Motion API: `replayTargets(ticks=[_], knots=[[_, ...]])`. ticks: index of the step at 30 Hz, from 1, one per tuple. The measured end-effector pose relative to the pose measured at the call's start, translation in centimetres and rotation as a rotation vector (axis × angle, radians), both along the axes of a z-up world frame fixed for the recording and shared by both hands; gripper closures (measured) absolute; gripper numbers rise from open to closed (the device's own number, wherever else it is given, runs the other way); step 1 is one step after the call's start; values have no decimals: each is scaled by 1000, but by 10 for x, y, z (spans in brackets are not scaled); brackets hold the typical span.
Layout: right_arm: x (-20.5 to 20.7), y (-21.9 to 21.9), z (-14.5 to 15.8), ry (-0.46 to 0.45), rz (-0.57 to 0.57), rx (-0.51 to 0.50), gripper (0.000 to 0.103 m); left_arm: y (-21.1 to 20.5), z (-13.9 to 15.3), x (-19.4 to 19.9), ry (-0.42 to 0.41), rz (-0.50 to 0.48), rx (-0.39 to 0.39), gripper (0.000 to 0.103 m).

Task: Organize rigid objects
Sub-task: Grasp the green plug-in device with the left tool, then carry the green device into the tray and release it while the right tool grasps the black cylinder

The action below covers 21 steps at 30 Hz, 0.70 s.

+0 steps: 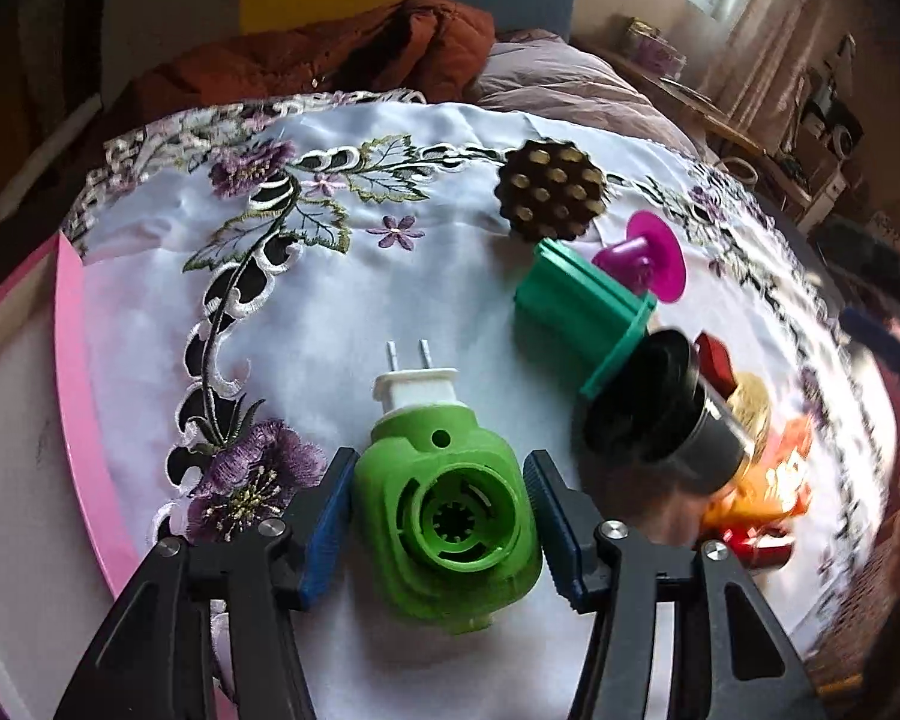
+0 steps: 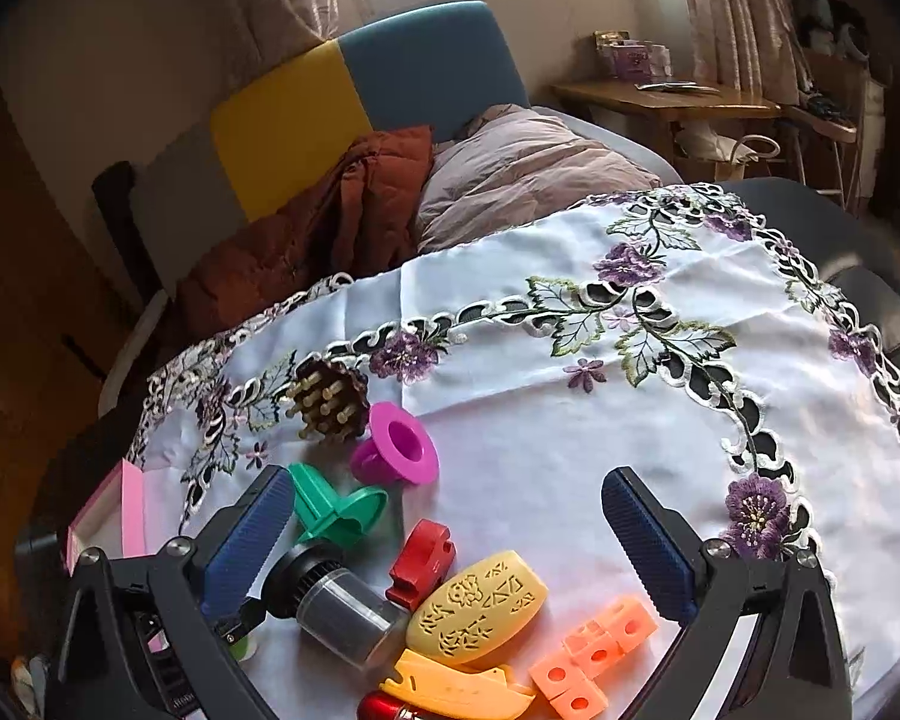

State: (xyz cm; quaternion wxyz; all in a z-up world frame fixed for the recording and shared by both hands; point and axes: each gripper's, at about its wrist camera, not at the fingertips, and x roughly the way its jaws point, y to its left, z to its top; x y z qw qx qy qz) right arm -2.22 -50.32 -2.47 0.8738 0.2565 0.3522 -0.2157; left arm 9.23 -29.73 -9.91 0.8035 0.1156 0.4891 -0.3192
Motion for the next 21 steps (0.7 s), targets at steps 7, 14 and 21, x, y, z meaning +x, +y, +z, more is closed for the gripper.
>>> replayTargets(ticks=[7, 14, 21], knots=[[5, 5, -6, 40, 21, -19, 0, -3, -6, -12, -111, -18, 30, 50], [10, -2, -16, 41, 52, 82, 26, -1, -6, -15, -132, -28, 15, 50], [27, 33, -16, 35, 309, 111, 27, 8, -1, -29, -114, -45, 5, 50]])
